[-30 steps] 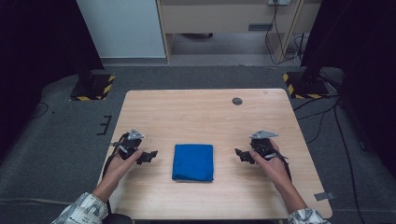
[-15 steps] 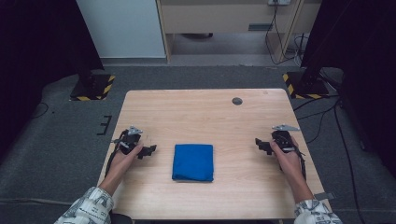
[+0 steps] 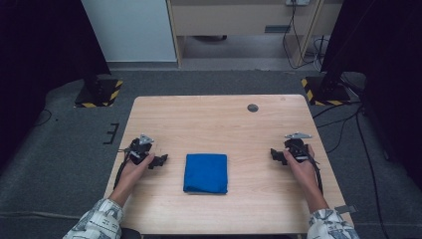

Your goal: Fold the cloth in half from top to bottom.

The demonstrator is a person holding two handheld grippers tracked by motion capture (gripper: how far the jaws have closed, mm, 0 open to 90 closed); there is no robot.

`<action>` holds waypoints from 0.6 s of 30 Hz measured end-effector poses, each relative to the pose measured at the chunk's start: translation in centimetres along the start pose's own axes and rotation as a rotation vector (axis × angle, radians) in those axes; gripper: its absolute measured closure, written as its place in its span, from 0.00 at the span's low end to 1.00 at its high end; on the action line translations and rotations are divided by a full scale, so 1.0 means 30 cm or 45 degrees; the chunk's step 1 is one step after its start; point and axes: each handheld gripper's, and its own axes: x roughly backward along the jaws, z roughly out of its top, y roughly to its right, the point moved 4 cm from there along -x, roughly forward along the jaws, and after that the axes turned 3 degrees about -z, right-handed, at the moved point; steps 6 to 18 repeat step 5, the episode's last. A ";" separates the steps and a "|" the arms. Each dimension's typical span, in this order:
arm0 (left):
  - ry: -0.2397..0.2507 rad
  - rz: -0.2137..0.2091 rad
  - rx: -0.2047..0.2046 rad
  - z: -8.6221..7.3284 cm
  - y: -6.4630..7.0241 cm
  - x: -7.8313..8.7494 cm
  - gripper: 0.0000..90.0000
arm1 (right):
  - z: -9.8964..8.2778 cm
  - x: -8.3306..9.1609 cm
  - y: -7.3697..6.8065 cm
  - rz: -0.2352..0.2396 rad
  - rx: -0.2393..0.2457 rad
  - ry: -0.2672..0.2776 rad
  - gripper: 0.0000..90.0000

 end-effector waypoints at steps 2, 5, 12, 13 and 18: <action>0.000 0.001 -0.001 0.000 0.000 0.000 0.01 | -0.004 0.003 -0.018 0.021 0.022 -0.006 0.04; 0.000 0.001 0.000 0.000 0.000 0.000 0.01 | -0.011 0.007 -0.027 -0.016 -0.020 -0.024 0.01; 0.000 0.001 0.000 0.000 0.000 0.000 0.01 | -0.011 0.007 -0.027 -0.016 -0.020 -0.024 0.01; 0.000 0.001 0.000 0.000 0.000 0.000 0.01 | -0.011 0.007 -0.027 -0.016 -0.020 -0.024 0.01; 0.000 0.001 0.000 0.000 0.000 0.000 0.01 | -0.011 0.007 -0.027 -0.016 -0.020 -0.024 0.01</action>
